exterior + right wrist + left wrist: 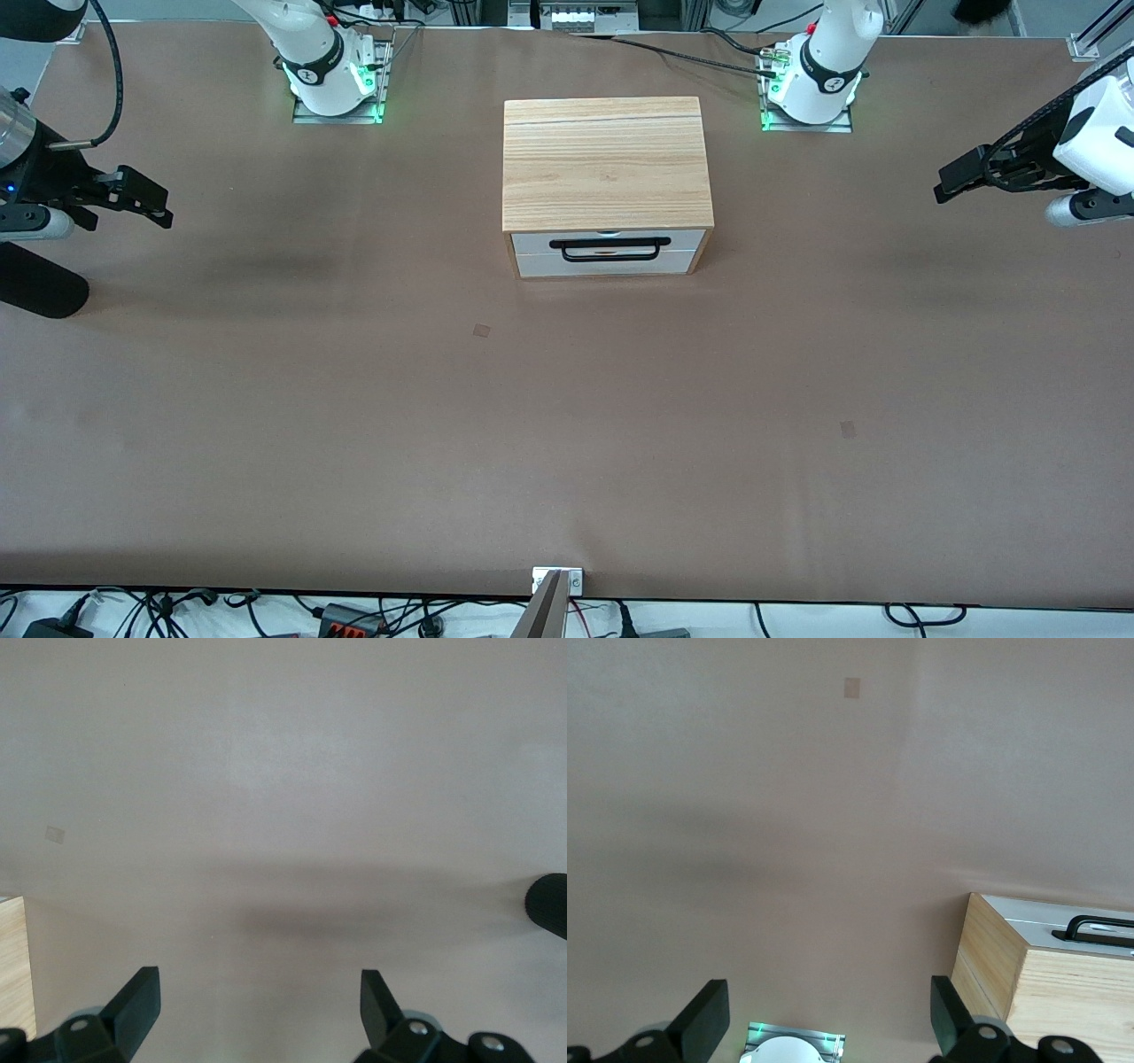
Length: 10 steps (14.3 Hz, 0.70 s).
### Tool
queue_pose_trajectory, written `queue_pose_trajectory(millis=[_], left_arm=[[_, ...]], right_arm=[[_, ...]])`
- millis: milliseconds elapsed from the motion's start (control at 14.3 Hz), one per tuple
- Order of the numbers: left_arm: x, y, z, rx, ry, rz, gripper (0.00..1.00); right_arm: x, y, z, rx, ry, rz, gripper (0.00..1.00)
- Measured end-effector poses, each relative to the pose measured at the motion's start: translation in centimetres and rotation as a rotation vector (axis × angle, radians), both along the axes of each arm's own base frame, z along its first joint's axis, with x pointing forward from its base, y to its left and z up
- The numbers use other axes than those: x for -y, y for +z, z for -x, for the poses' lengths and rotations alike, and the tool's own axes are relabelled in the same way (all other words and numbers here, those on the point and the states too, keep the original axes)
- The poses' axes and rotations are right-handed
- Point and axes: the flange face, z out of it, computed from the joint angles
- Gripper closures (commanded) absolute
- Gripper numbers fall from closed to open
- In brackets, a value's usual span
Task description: Pull top drawer with both arms simultaneously
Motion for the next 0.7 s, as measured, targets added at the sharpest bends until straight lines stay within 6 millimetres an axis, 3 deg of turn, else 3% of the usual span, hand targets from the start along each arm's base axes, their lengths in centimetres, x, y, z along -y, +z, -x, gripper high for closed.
queue_pose_trajectory(millis=[419,699], left_arm=[[-0.4,-0.2,0.1,-0.014,0.008,0.0,0.0],[-0.4,-2.1,-0.9,-0.054,0.02,0.06,0.0]], right_arm=[[0.0,0.0,0.0,0.0,0.0,0.0,0.0],[0.0,0.0,0.0,0.0,0.0,0.0,0.0]])
